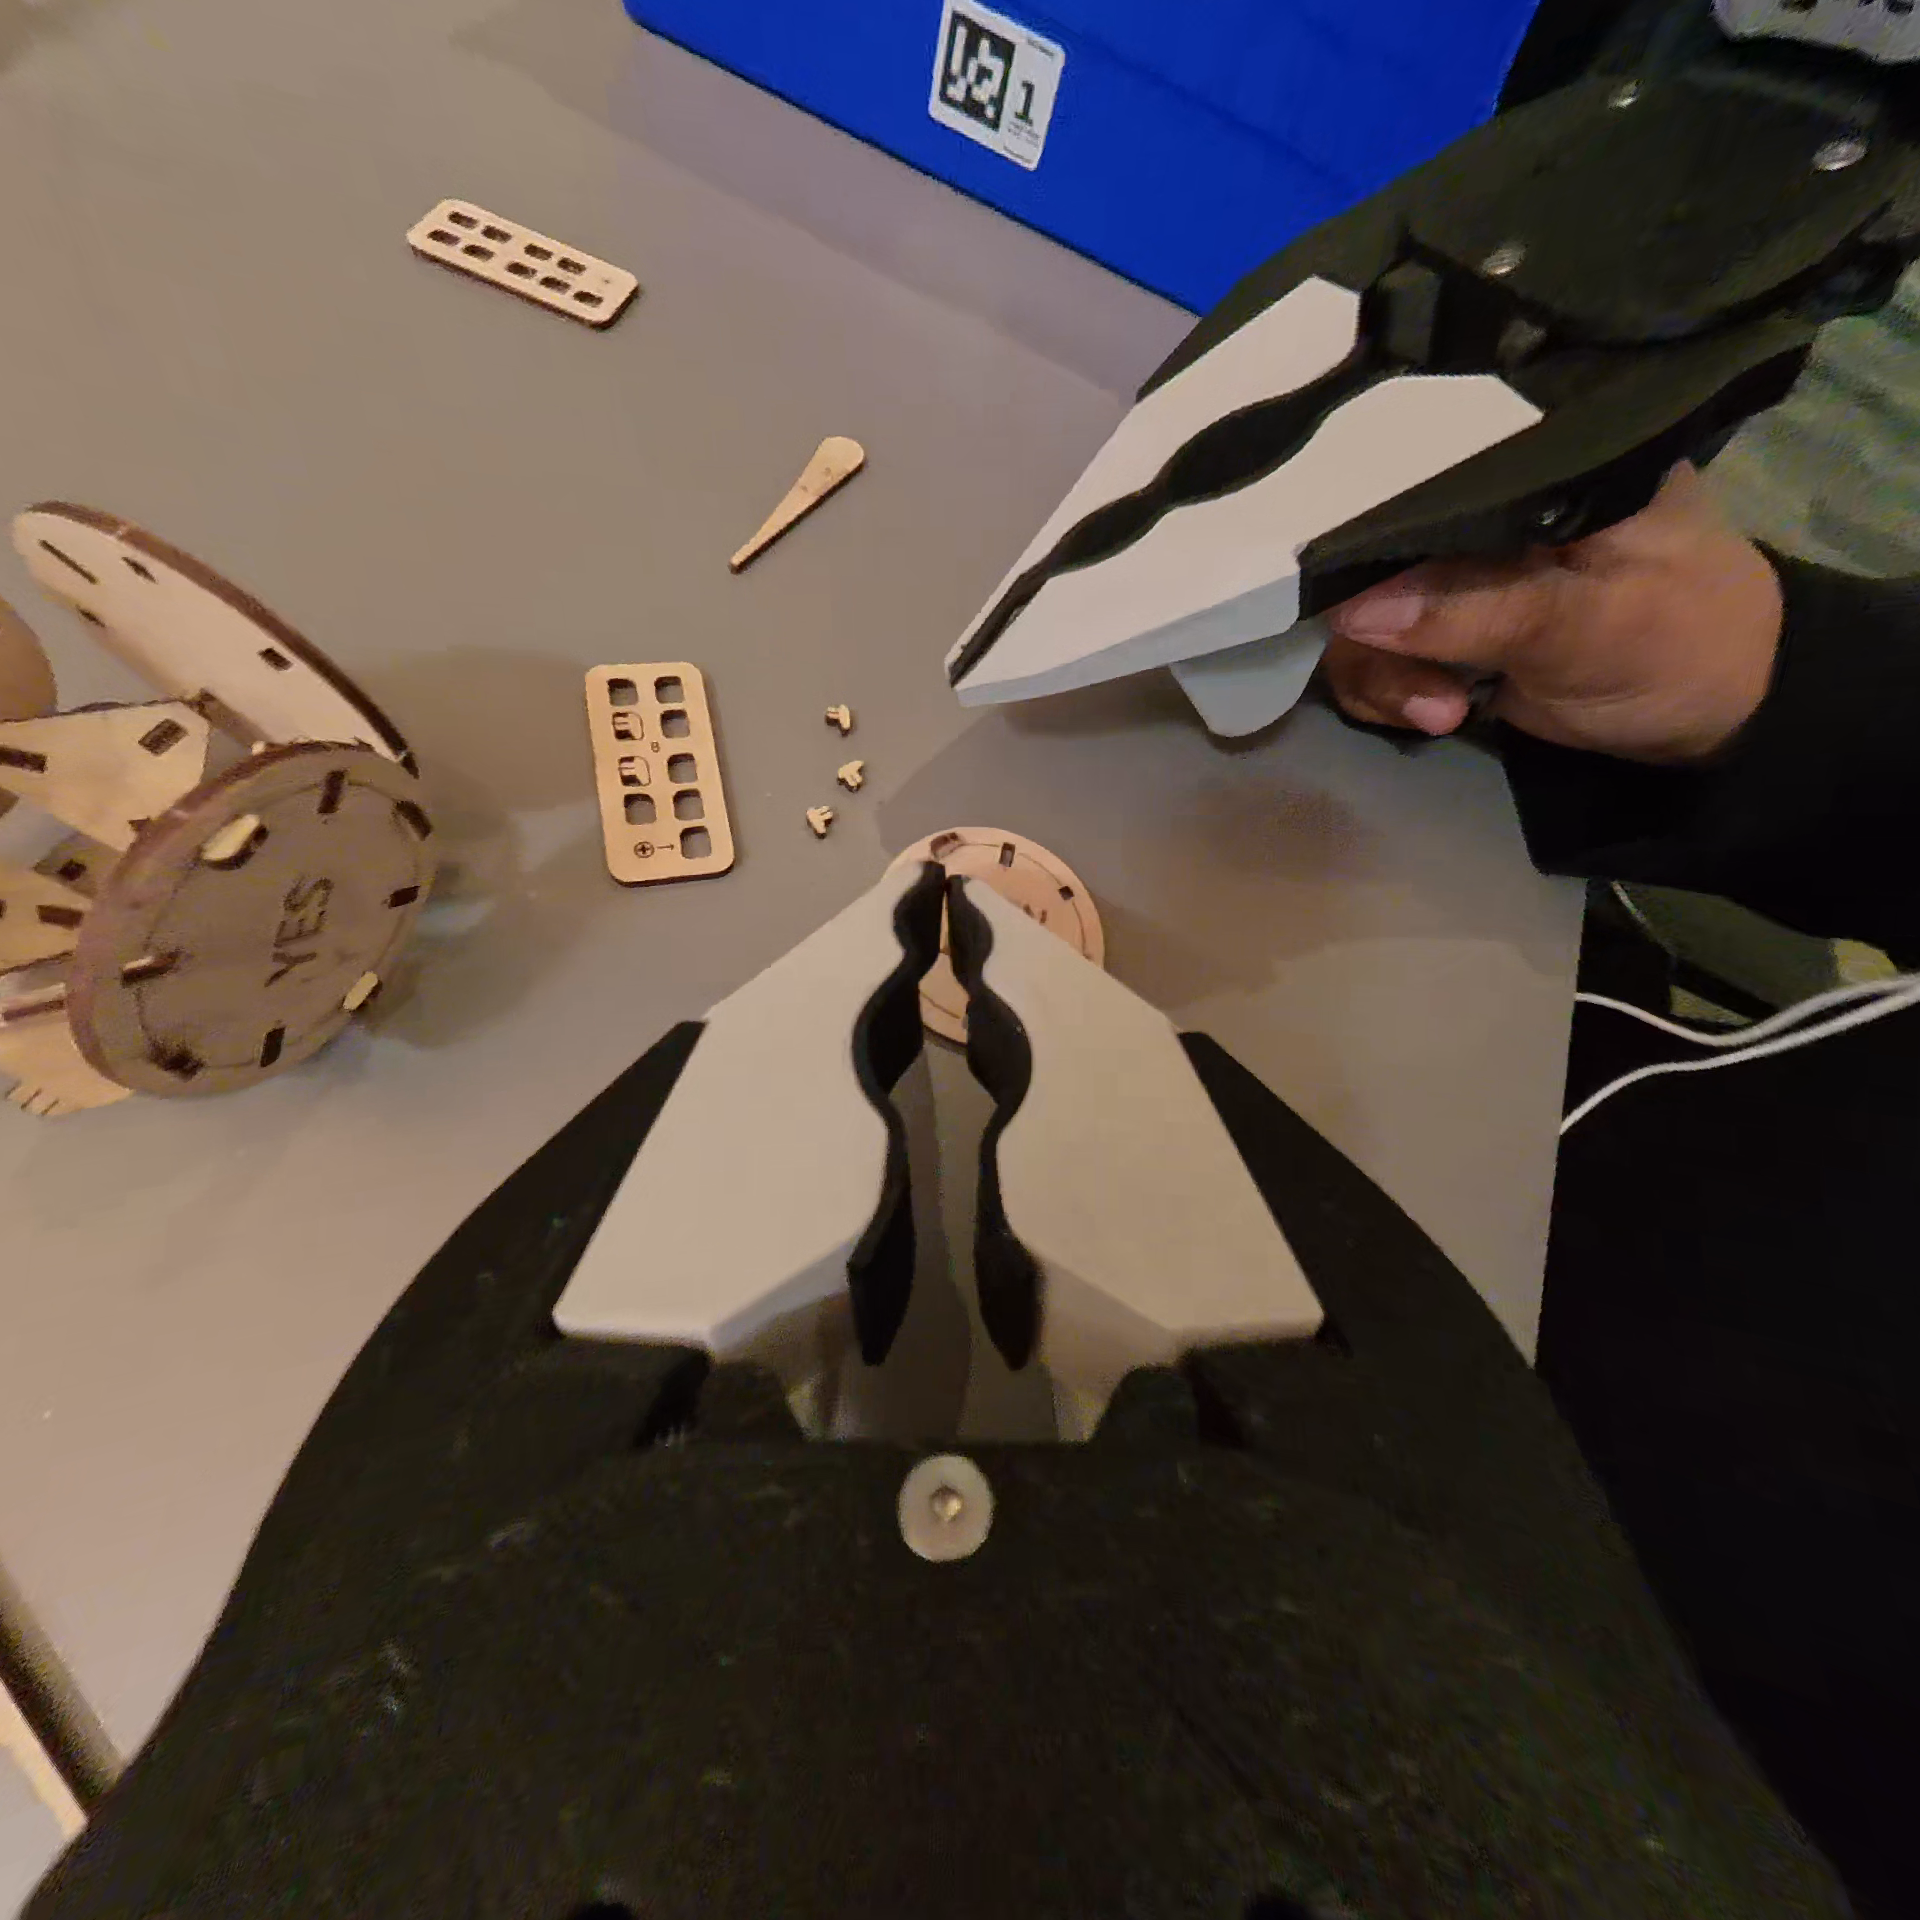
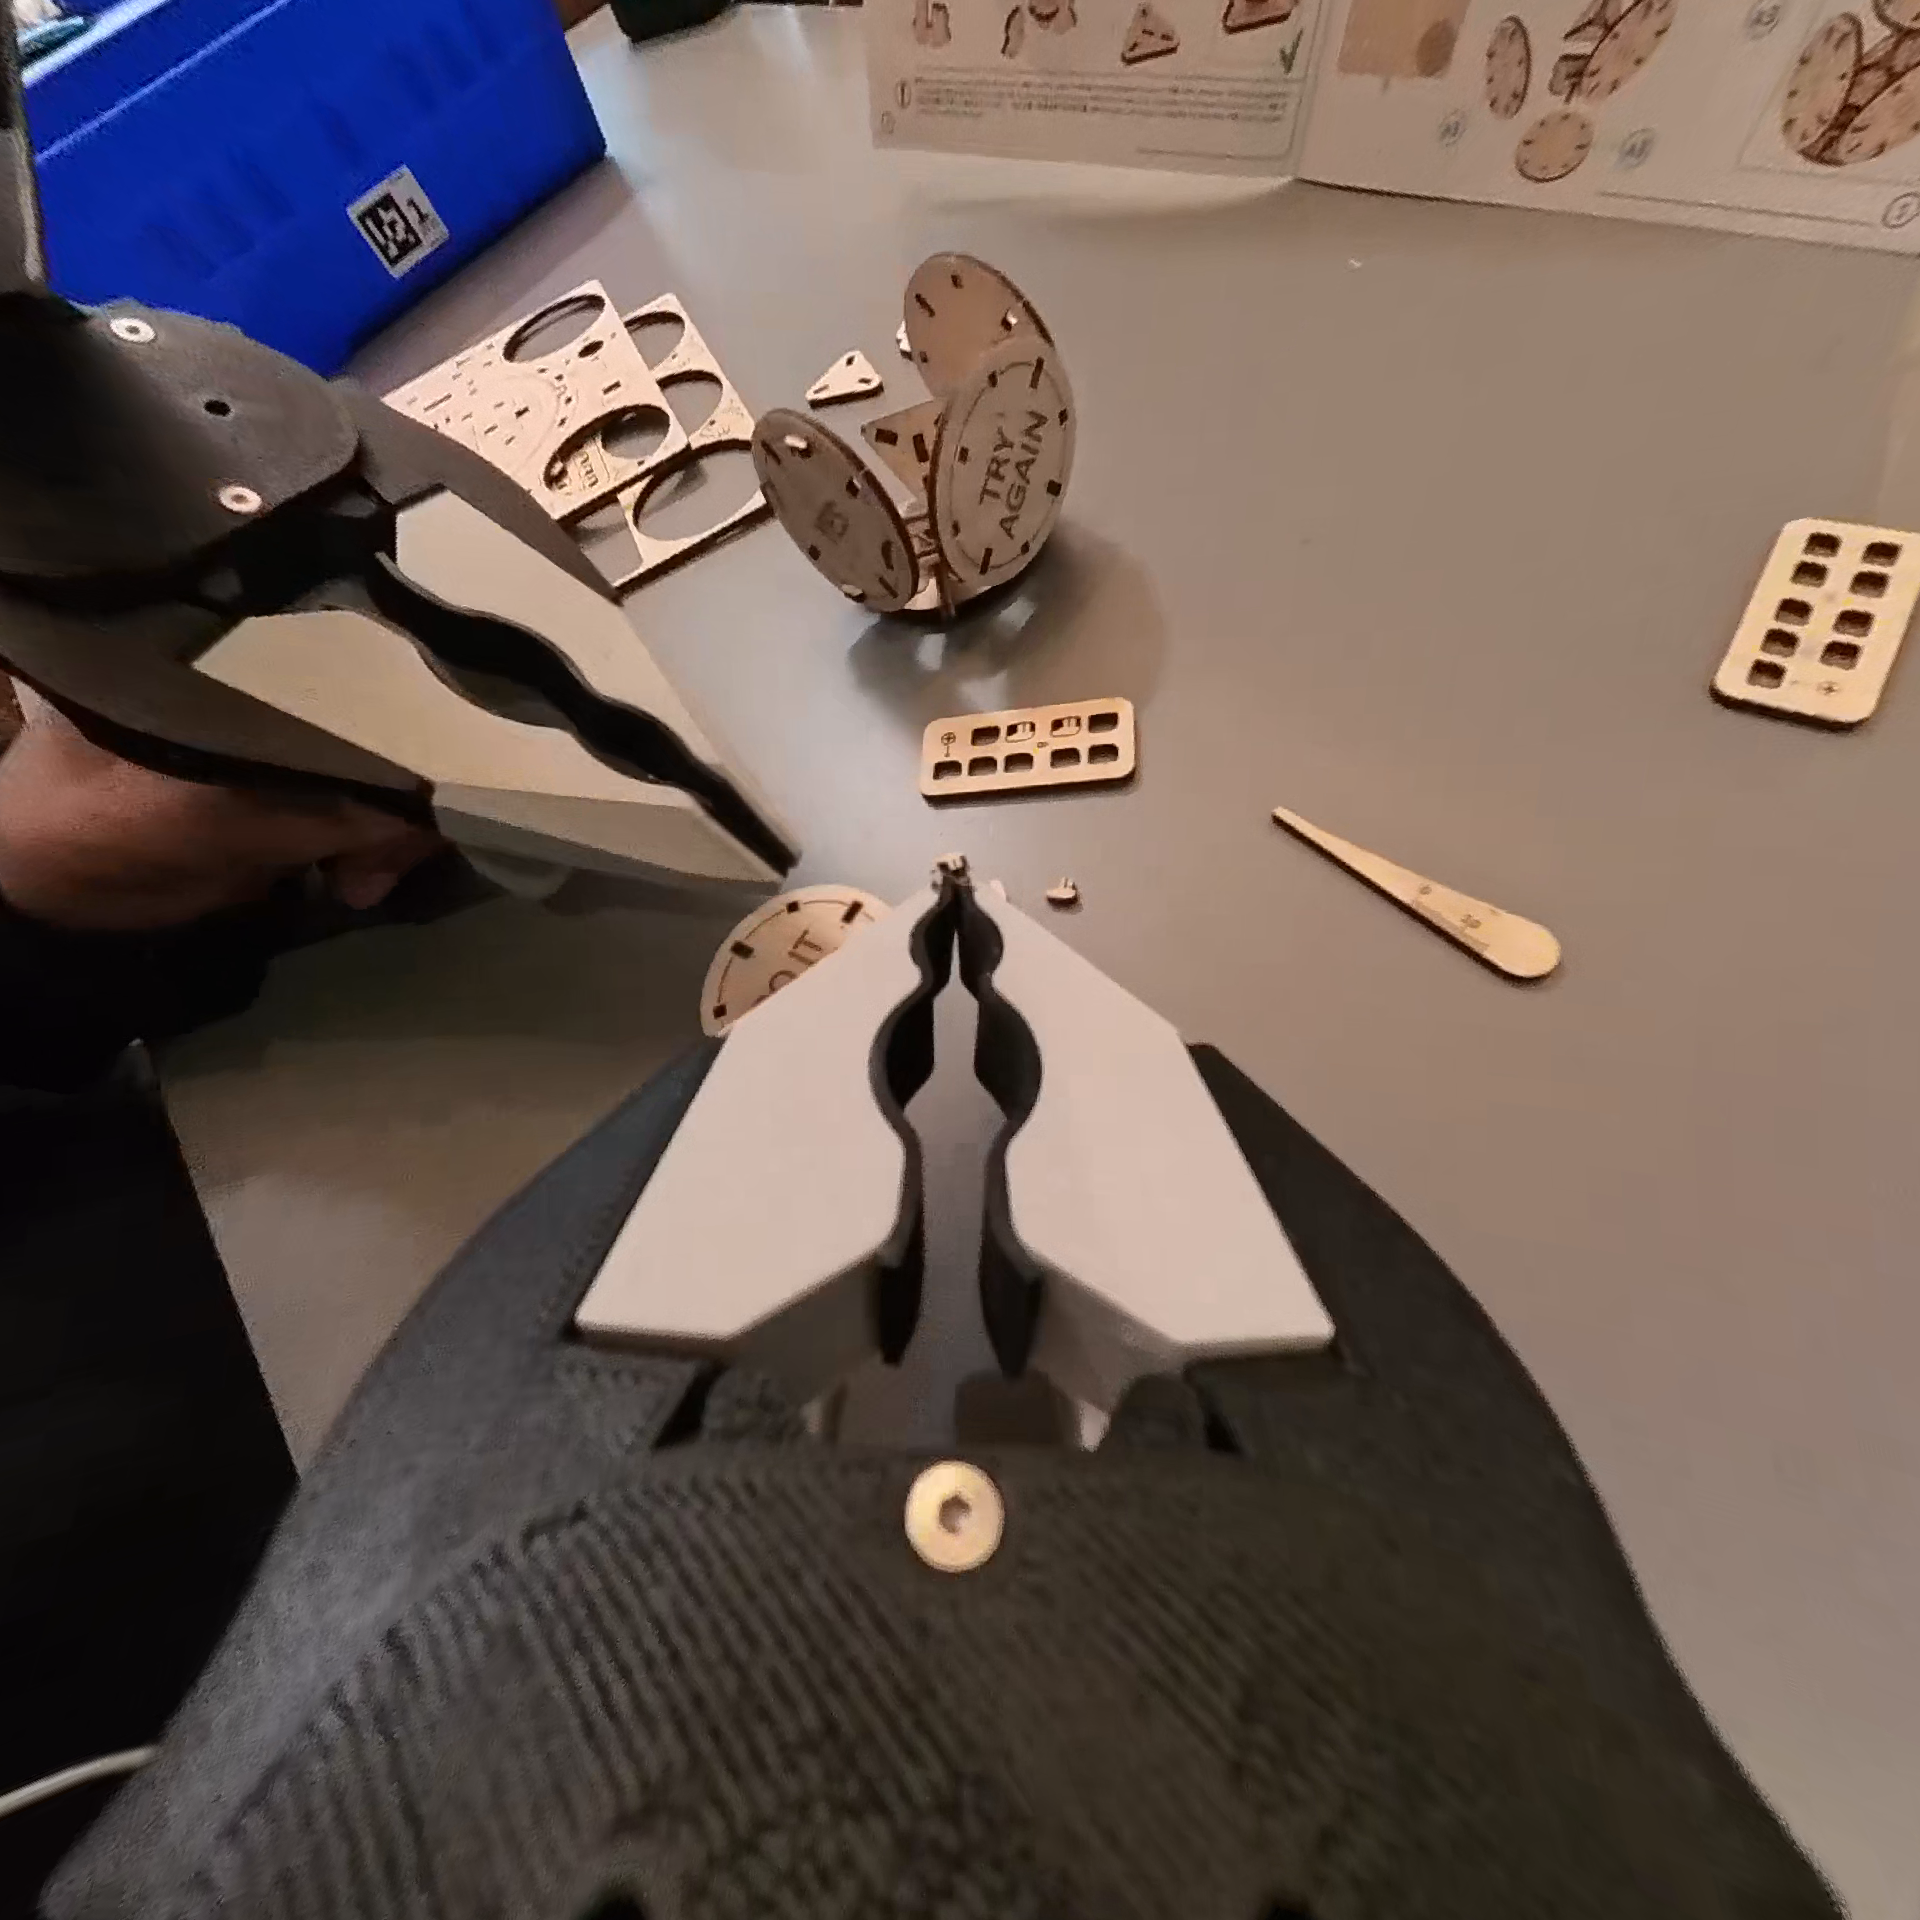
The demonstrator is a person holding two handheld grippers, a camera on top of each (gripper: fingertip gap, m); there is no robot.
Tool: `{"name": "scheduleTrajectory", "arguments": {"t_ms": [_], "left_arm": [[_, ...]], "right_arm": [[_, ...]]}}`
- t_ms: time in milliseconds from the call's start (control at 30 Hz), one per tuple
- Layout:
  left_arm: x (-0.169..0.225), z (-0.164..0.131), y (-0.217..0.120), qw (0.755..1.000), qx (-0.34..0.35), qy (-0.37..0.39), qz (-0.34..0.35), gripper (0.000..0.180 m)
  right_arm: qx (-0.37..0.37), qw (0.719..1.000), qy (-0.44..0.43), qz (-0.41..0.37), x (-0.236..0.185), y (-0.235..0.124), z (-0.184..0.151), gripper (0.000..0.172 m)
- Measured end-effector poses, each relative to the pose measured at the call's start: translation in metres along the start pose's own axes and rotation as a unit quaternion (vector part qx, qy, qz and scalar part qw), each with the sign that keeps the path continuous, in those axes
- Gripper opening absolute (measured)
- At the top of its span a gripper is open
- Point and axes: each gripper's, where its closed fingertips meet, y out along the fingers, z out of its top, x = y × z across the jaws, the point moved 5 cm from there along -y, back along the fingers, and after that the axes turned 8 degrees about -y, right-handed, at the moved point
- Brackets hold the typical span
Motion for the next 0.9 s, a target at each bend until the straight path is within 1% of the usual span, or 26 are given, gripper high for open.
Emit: {"name": "scheduleTrajectory", "arguments": {"t_ms": [33, 67, 100, 133, 167, 200, 233, 267, 333, 400, 467, 533, 600, 667, 700, 733, 767, 833, 867, 900], "left_arm": [[-0.001, 0.0, 0.0, 1.0, -0.001, -0.002, 0.006, 0.0], [-0.002, 0.0, 0.0, 1.0, 0.001, -0.003, 0.007, 0.0], [-0.002, 0.001, -0.001, 1.0, 0.007, -0.005, 0.007, 0.0], [-0.002, 0.002, -0.002, 1.0, 0.012, -0.005, 0.009, 0.0], [-0.003, 0.002, -0.003, 1.0, 0.015, -0.006, 0.012, 0.0], [-0.002, 0.002, -0.003, 1.0, 0.015, -0.005, 0.014, 0.0], [-0.002, 0.002, -0.002, 1.0, 0.012, -0.003, 0.017, 0.0], [-0.002, 0.001, -0.001, 1.0, 0.004, -0.001, 0.017, 0.0], [-0.001, -0.002, 0.003, 1.0, -0.014, 0.008, 0.019, 0.0], [0.0, -0.005, 0.008, 0.999, -0.035, 0.016, 0.03, 0.0], [-0.002, -0.01, 0.014, 0.997, -0.066, 0.019, 0.044, 0.0], [0.0, -0.01, 0.013, 0.997, -0.063, 0.03, 0.044, 0.0], [0.007, -0.012, 0.015, 0.996, -0.071, 0.053, 0.031, 0.0], [0.014, -0.015, 0.016, 0.993, -0.076, 0.088, 0.026, 0.0], [0.017, -0.016, 0.016, 0.991, -0.076, 0.106, 0.031, 0.0], [0.02, -0.017, 0.016, 0.989, -0.078, 0.122, 0.03, 0.0], [0.023, -0.018, 0.016, 0.987, -0.078, 0.135, 0.031, 0.0], [0.025, -0.018, 0.015, 0.986, -0.072, 0.149, 0.033, 0.0], [0.026, -0.016, 0.013, 0.986, -0.055, 0.152, 0.033, 0.0], [0.029, -0.01, 0.008, 0.988, -0.023, 0.151, 0.027, 0.0]], "right_arm": [[0.006, 1.0, -0.001, -0.001, 0.0, 0.0, 0.002, 0.0], [0.03, 1.0, 0.0, -0.003, 0.001, -0.003, 0.007, 0.0], [0.078, 0.997, 0.004, -0.008, 0.002, -0.007, 0.017, 0.0], [0.148, 0.989, 0.012, -0.013, 0.003, -0.013, 0.032, 0.0], [0.229, 0.973, 0.021, -0.014, 0.004, -0.022, 0.05, 0.0], [0.307, 0.951, 0.027, -0.014, 0.005, -0.031, 0.067, 0.0], [0.368, 0.929, 0.035, -0.017, 0.007, -0.039, 0.081, 0.0], [0.397, 0.917, 0.037, -0.019, 0.009, -0.041, 0.09, 0.0], [0.396, 0.918, 0.034, -0.012, 0.012, -0.028, 0.101, 0.0], [0.399, 0.915, 0.056, -0.009, 0.015, -0.011, 0.11, 0.0], [0.408, 0.911, 0.056, -0.021, 0.016, 0.002, 0.113, 0.0], [0.395, 0.917, 0.037, -0.046, 0.014, 0.012, 0.111, 0.0], [0.397, 0.915, 0.014, -0.071, 0.007, 0.008, 0.109, 0.0], [0.405, 0.907, -0.004, -0.115, 0.002, 0.0, 0.102, 0.0], [0.405, 0.904, -0.008, -0.138, 0.0, -0.002, 0.096, 0.004], [0.402, 0.903, -0.013, -0.151, -0.002, -0.004, 0.092, 0.015], [0.399, 0.904, -0.023, -0.155, -0.007, -0.005, 0.09, 0.019], [0.4, 0.901, -0.039, -0.163, -0.012, -0.008, 0.087, 0.018], [0.403, 0.898, -0.042, -0.173, -0.012, -0.009, 0.087, 0.016], [0.409, 0.894, -0.042, -0.18, -0.011, -0.011, 0.088, 0.014]]}}
